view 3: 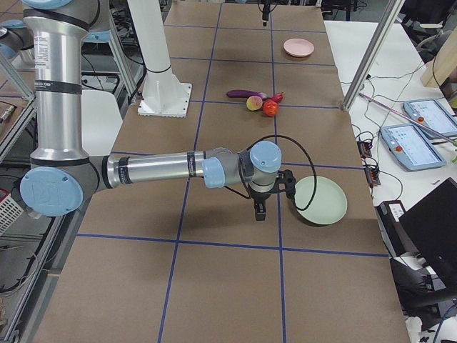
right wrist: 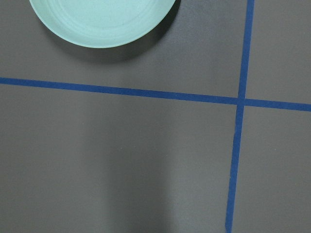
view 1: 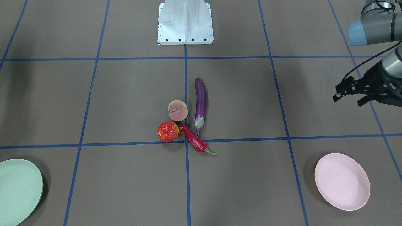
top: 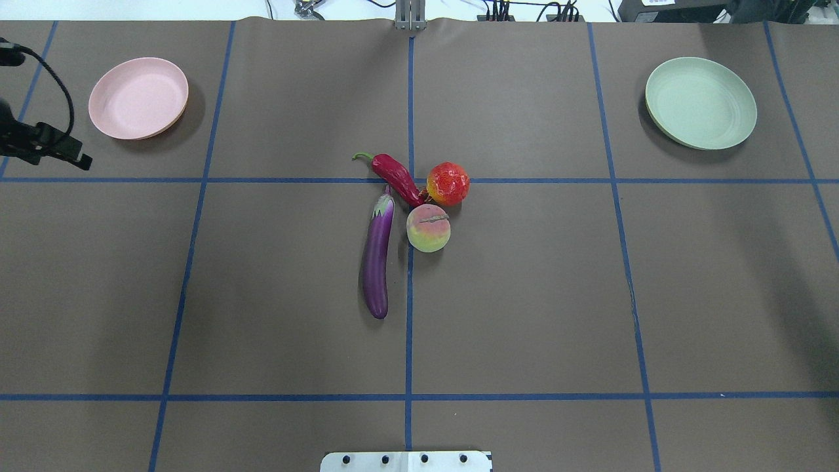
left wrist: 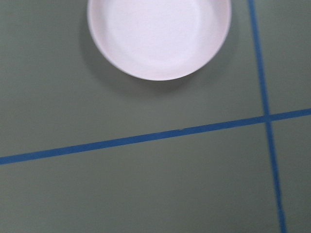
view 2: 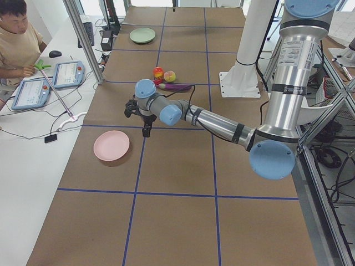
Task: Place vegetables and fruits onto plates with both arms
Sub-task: 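Move the left gripper from the pink plate toward the eggplant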
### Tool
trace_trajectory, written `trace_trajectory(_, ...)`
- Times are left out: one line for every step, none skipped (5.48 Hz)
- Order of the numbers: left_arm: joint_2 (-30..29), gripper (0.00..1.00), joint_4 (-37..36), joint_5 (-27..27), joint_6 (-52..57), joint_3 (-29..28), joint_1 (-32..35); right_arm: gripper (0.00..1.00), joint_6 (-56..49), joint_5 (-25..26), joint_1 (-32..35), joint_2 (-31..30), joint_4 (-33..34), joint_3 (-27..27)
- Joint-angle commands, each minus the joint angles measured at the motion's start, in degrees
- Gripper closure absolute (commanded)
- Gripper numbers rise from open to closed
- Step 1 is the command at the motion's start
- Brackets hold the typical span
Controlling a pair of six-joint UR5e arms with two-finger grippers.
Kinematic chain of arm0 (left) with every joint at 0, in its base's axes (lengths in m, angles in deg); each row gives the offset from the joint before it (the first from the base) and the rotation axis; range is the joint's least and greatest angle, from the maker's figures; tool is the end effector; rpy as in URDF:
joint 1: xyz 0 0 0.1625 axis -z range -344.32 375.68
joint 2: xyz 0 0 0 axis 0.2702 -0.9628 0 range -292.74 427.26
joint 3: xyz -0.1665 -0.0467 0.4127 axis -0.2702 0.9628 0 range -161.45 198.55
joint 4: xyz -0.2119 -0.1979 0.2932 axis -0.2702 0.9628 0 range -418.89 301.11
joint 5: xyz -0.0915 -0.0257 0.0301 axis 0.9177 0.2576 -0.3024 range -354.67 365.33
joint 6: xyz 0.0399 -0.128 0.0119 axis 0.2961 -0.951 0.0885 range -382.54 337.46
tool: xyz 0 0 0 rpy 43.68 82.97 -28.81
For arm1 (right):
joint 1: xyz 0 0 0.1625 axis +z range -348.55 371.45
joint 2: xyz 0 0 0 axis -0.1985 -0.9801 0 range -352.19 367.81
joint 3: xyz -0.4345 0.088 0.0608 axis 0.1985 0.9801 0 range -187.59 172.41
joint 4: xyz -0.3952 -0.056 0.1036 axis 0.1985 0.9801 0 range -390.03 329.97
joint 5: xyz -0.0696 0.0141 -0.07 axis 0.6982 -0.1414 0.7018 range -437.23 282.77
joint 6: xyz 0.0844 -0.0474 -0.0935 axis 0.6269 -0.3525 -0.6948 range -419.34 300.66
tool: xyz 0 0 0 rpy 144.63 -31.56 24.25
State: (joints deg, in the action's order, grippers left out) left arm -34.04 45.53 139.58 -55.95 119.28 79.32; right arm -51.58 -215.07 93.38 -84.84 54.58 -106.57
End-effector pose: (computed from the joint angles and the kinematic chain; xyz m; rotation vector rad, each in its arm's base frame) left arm 0.2253 -0.5434 0.4733 0.1518 0.9455 0.1319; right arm -0.0346 -0.4831 0.6346 0.0762 -0.8507 -0.0903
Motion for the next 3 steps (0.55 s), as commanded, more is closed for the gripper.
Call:
trace_trajectory(-12.1, 0.0, -6.2, -2.0, -12.8, -0.3, -11.2, 0.0, 0.1, 0.0, -0.6, -0.2, -0.7, 0.2)
trace_trajectory(-20.3, 0.0, -12.3, -10.3, -18.4, -1.4, -19.9, 0.0, 0.3, 0.1, -1.4, 0.0, -0.7, 0.2)
trace_trajectory(-28.3, 0.0, -13.3, -12.5, -19.8, -7.7, -23.6, 0.0, 0.8, 0.2, -2.8, 0.4, -1.1, 0.4)
